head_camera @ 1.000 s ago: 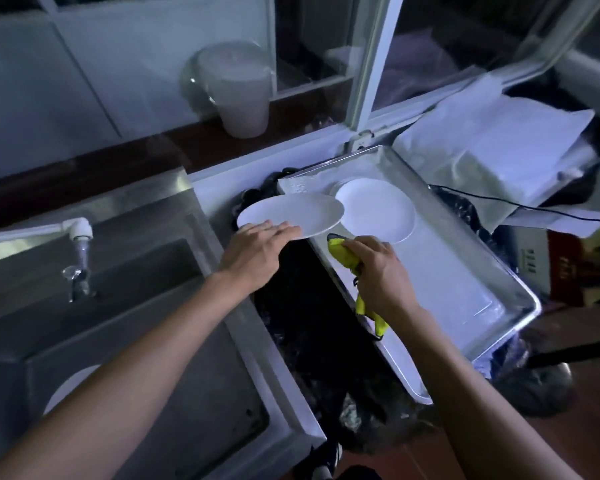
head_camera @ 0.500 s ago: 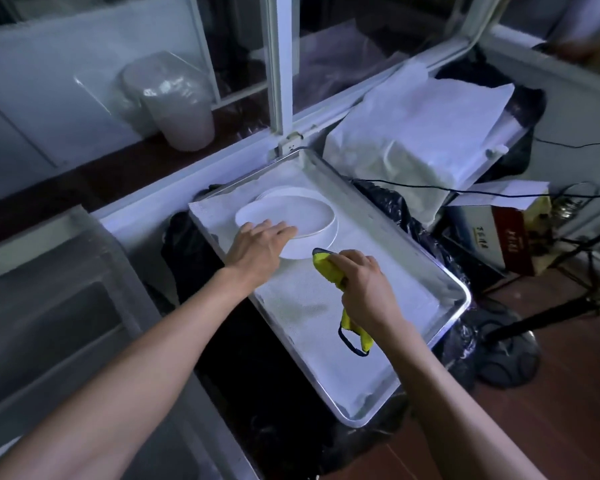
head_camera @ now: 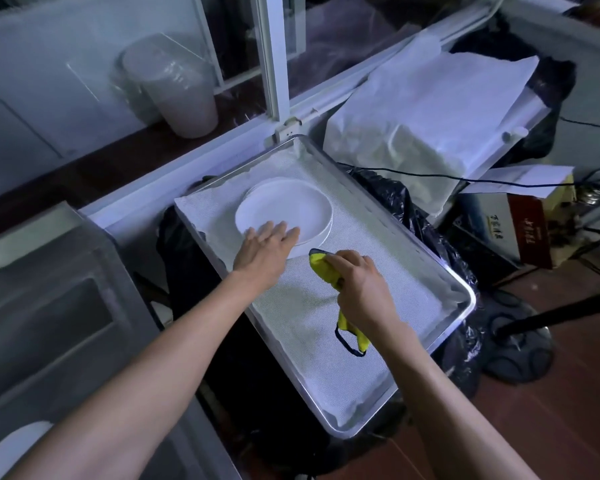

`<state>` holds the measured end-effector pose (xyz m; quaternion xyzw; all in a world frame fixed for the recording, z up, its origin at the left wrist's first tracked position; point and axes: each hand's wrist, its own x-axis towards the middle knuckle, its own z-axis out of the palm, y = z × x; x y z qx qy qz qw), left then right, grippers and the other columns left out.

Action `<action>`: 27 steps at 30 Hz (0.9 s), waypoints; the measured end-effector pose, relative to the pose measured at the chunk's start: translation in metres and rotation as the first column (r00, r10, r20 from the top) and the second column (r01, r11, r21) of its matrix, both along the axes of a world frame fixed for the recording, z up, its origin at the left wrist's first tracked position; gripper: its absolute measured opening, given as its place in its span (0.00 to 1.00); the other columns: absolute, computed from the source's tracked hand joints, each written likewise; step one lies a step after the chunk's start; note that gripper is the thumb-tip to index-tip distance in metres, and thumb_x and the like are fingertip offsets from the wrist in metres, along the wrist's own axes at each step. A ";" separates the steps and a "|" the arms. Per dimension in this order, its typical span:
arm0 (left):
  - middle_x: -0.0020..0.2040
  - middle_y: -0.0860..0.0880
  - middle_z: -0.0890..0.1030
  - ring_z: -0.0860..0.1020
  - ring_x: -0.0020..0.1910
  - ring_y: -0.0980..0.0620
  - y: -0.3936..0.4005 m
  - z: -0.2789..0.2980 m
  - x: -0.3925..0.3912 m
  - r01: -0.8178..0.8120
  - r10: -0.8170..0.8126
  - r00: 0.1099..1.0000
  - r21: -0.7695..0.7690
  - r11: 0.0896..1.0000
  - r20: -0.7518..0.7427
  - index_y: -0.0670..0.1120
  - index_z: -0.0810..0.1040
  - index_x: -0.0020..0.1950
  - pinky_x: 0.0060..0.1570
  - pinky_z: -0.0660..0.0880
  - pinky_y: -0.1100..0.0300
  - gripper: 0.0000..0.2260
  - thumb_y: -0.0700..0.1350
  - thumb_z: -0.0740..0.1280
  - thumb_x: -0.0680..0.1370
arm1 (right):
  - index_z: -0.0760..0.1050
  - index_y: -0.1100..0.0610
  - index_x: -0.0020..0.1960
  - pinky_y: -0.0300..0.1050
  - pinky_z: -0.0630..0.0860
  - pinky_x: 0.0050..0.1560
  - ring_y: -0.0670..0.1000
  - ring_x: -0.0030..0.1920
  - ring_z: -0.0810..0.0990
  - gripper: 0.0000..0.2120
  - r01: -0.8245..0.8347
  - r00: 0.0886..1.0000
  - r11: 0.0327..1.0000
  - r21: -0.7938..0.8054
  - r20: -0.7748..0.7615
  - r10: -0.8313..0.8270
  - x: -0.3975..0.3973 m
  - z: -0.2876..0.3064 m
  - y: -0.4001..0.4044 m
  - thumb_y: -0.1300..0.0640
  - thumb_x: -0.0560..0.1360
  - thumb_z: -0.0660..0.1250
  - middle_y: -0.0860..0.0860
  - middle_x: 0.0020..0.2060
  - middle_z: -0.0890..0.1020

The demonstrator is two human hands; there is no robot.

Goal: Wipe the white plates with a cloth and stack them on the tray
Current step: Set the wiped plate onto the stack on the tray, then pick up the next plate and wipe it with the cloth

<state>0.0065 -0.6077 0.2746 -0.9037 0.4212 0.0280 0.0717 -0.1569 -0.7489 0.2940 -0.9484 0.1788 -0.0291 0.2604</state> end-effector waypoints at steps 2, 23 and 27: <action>0.80 0.43 0.60 0.60 0.77 0.40 -0.003 -0.008 0.000 0.003 -0.002 1.000 0.040 0.999 -0.014 0.49 0.55 0.81 0.70 0.65 0.39 0.31 0.38 0.62 0.79 | 0.73 0.48 0.70 0.53 0.73 0.52 0.56 0.58 0.72 0.35 0.005 1.000 1.000 0.005 -0.012 -0.005 0.002 -0.003 -0.001 0.73 0.67 0.63 0.47 0.64 0.75; 0.81 0.45 0.61 0.56 0.80 0.42 0.011 -0.028 -0.001 0.003 -0.005 0.997 -0.023 1.000 -0.080 0.50 0.62 0.79 0.75 0.56 0.41 0.22 0.44 0.56 0.85 | 0.73 0.49 0.70 0.55 0.72 0.53 0.57 0.58 0.71 0.34 0.027 0.997 1.000 -0.004 -0.079 -0.027 -0.005 -0.017 0.013 0.73 0.68 0.61 0.48 0.65 0.75; 0.78 0.46 0.67 0.61 0.79 0.43 0.027 -0.021 -0.011 0.009 -0.013 0.998 -0.054 0.999 -0.069 0.49 0.67 0.77 0.73 0.60 0.43 0.20 0.45 0.56 0.84 | 0.73 0.50 0.70 0.55 0.73 0.53 0.57 0.58 0.71 0.35 0.024 0.998 1.000 0.007 -0.065 -0.024 -0.009 -0.012 0.026 0.74 0.68 0.61 0.48 0.65 0.75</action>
